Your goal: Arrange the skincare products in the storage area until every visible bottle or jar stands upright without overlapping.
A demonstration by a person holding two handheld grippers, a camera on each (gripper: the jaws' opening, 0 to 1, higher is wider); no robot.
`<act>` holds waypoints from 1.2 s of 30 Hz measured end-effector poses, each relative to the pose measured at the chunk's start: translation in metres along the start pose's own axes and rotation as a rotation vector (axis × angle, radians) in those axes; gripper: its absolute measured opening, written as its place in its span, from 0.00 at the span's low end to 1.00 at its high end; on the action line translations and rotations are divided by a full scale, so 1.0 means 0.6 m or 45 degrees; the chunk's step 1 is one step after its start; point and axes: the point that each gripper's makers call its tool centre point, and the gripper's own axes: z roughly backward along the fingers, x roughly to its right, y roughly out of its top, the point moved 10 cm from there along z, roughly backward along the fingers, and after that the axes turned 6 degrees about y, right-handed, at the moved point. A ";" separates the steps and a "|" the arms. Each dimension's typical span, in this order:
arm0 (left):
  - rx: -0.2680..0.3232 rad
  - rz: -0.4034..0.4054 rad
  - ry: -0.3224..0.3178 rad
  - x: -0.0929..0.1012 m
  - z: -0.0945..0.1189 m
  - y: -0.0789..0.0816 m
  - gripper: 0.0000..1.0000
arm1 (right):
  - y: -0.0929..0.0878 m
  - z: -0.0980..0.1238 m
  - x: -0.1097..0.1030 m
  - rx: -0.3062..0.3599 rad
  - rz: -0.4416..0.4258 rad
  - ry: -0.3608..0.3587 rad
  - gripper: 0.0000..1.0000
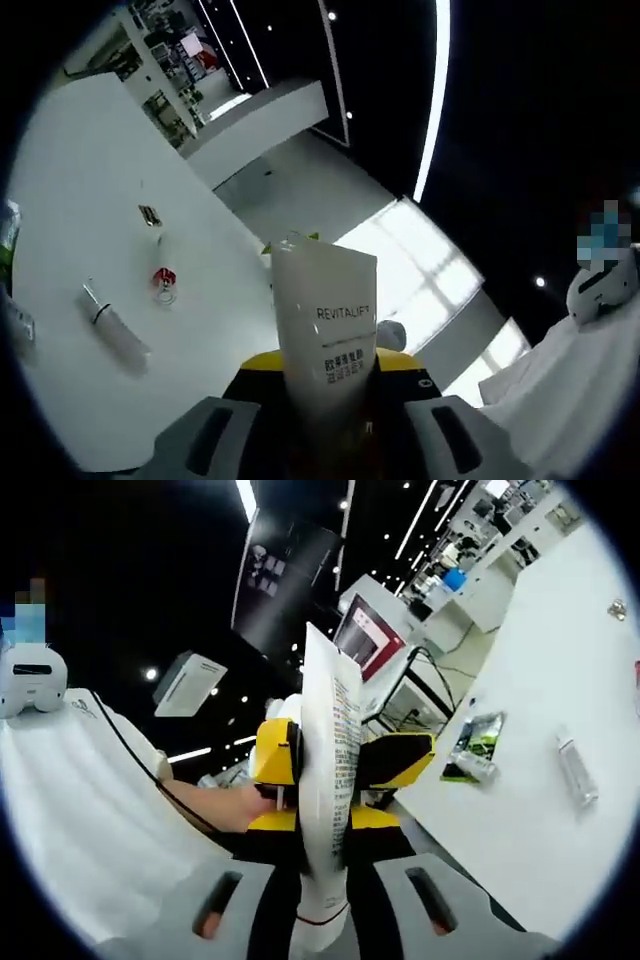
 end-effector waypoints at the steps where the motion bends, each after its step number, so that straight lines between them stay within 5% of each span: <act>1: 0.001 0.004 0.002 0.000 -0.001 0.001 0.28 | 0.000 0.000 0.000 0.003 -0.001 0.001 0.13; 9: 0.046 -0.060 0.141 -0.011 0.002 0.006 0.28 | 0.000 -0.005 0.010 0.012 0.098 -0.123 0.18; 12: 0.028 -0.022 0.183 -0.013 0.007 0.009 0.16 | -0.002 -0.003 0.015 -0.006 0.126 -0.161 0.22; 13: 0.075 -0.030 0.279 -0.019 0.007 0.011 0.15 | -0.001 -0.003 0.018 0.012 0.193 -0.207 0.23; 14: 0.066 -0.020 0.237 -0.016 0.005 0.010 0.15 | 0.000 -0.005 0.018 0.012 0.201 -0.225 0.23; 26: 0.057 -0.228 0.374 -0.009 -0.007 0.013 0.15 | 0.000 -0.009 0.021 -0.014 0.294 -0.271 0.30; 33: 0.096 -0.198 0.489 -0.016 -0.021 0.010 0.15 | -0.003 -0.011 0.025 -0.127 0.498 -0.468 0.31; 36: 0.076 -0.234 0.508 -0.016 -0.027 0.004 0.15 | -0.005 -0.007 0.025 -0.135 0.426 -0.489 0.30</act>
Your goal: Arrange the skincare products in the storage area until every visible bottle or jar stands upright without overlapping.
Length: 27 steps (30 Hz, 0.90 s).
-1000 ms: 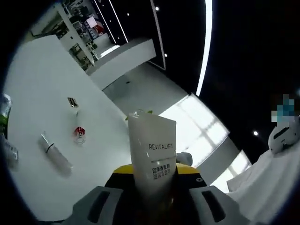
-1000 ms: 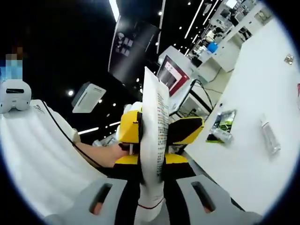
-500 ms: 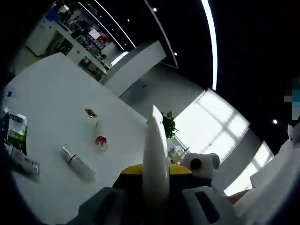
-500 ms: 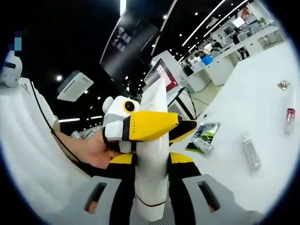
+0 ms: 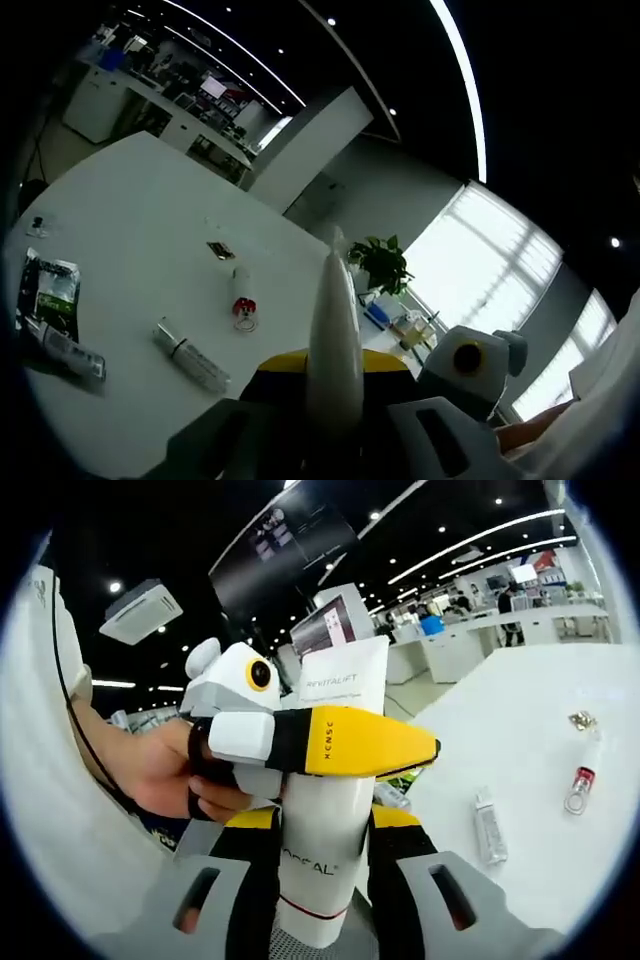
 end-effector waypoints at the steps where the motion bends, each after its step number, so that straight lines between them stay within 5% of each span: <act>1: 0.002 0.003 0.003 0.001 -0.001 -0.002 0.16 | 0.000 0.002 0.002 0.002 -0.011 0.005 0.29; 10: 0.003 0.079 -0.099 0.001 -0.005 0.002 0.19 | 0.004 0.015 0.008 0.062 -0.140 0.054 0.26; 27: -0.131 -0.182 -0.140 -0.004 0.007 0.006 0.20 | 0.005 0.014 0.008 0.052 -0.130 0.005 0.26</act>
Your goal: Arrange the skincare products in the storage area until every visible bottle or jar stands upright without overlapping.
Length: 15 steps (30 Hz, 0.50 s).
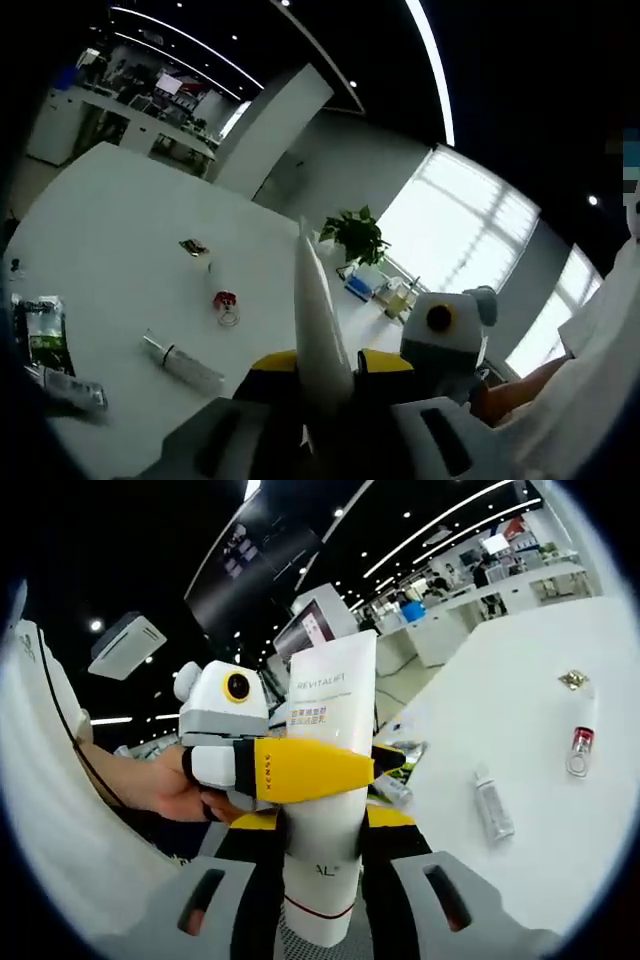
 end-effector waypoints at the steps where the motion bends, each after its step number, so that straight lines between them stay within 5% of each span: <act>1: -0.004 -0.012 -0.001 -0.001 0.001 0.000 0.20 | 0.000 -0.001 0.000 -0.006 0.006 0.000 0.26; 15: -0.064 0.001 -0.015 -0.006 0.006 0.001 0.19 | -0.001 -0.002 0.001 -0.010 0.028 -0.020 0.27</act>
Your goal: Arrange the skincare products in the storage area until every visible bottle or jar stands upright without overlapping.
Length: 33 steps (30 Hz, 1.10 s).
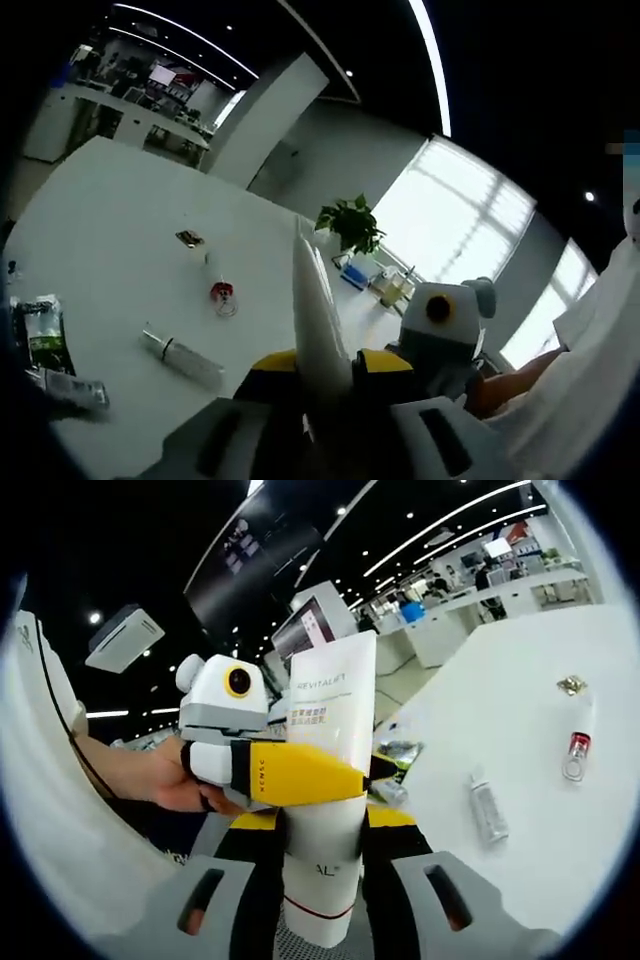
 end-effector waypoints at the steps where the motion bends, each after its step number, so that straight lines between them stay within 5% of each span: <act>1: 0.001 0.003 0.006 0.000 0.000 0.000 0.18 | 0.000 -0.001 -0.001 -0.003 0.009 -0.005 0.27; 16: 0.079 -0.061 0.064 -0.007 0.014 0.001 0.14 | 0.001 -0.006 0.002 0.026 0.129 -0.017 0.28; 27: 0.123 -0.175 0.297 -0.052 0.048 0.020 0.14 | 0.009 0.001 0.006 0.102 0.106 -0.023 0.33; 33: 0.020 -0.337 0.331 -0.046 0.041 0.001 0.14 | 0.021 0.009 0.010 0.221 0.090 -0.054 0.46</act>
